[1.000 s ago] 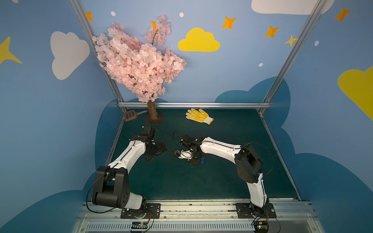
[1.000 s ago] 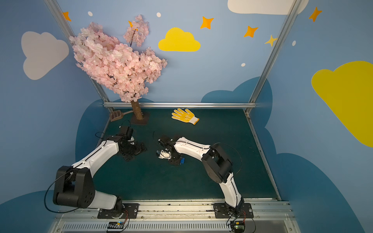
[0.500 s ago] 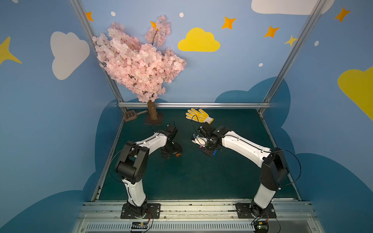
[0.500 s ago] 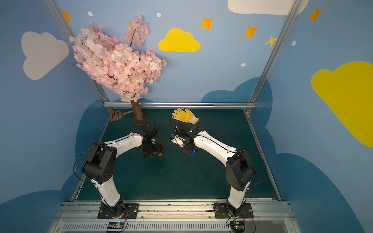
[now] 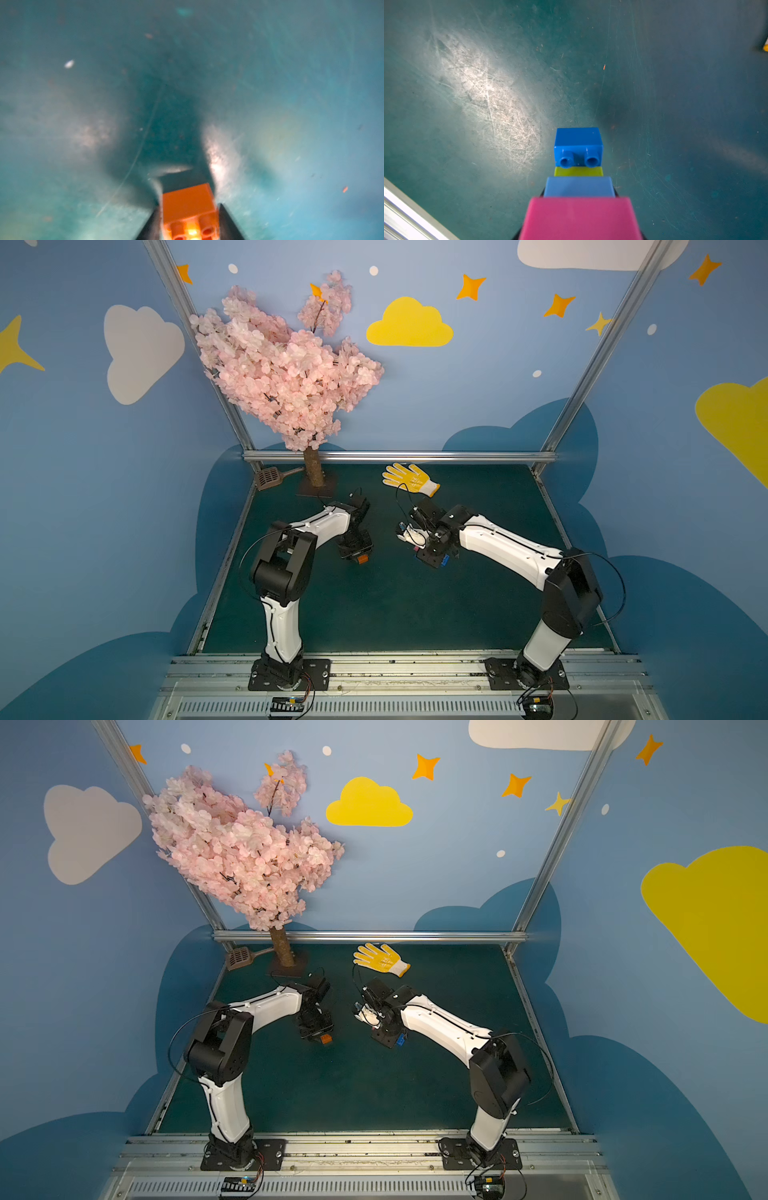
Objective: Assemble the letter y with lego
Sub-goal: Move the lego brick at the center of the board.
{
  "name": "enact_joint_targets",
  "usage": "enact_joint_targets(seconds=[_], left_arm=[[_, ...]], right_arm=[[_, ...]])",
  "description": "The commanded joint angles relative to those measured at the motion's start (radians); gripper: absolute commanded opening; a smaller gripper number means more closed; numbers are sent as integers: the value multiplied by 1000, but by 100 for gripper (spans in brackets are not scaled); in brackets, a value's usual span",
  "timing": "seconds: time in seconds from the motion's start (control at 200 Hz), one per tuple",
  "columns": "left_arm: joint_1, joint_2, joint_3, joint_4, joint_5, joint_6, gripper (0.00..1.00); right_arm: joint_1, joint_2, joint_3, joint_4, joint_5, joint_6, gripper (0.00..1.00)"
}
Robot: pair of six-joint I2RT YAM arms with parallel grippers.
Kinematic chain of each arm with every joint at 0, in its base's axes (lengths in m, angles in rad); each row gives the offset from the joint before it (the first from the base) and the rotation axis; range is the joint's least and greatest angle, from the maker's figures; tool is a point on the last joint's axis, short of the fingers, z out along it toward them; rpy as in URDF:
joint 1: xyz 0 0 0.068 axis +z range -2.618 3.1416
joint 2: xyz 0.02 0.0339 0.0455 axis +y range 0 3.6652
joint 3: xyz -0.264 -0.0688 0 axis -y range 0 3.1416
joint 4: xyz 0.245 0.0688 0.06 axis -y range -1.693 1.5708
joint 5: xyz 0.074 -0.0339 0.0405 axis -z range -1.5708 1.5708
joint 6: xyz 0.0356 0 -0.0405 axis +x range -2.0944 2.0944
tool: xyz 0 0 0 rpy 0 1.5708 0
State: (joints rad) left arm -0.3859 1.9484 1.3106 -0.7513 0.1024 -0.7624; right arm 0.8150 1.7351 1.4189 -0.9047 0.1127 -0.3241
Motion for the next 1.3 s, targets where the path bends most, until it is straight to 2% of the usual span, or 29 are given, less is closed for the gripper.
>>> enact_joint_targets(seconds=[0.0,0.09,0.27,0.496,0.846,0.896,1.056,1.181,1.297], left_arm=[[-24,29,-4,-16,0,4,31],[-64,19,1,-13,9,20,25],[-185,-14,-12,-16,20,28,26],[-308,-35,-50,2,7,50,27],[-333,-8,-51,5,3,52,33],[-334,-12,-48,-1,2,54,37],[-331,-61,-46,-32,-40,43,70],[-300,-138,-46,-86,-81,24,78],[-202,-262,-127,-66,-54,-4,78]], right_arm=[[6,-19,-1,7,10,10,0],[4,-20,-6,11,34,43,0],[-34,-51,-31,2,48,55,0],[-101,-88,-51,-6,8,72,0],[-98,-68,-18,-30,-47,61,0],[-89,-65,-18,-30,-43,60,0],[-69,-41,-17,-30,-44,52,0],[-45,-5,-6,-46,-29,28,0],[-16,34,-5,-51,-3,-5,0]])
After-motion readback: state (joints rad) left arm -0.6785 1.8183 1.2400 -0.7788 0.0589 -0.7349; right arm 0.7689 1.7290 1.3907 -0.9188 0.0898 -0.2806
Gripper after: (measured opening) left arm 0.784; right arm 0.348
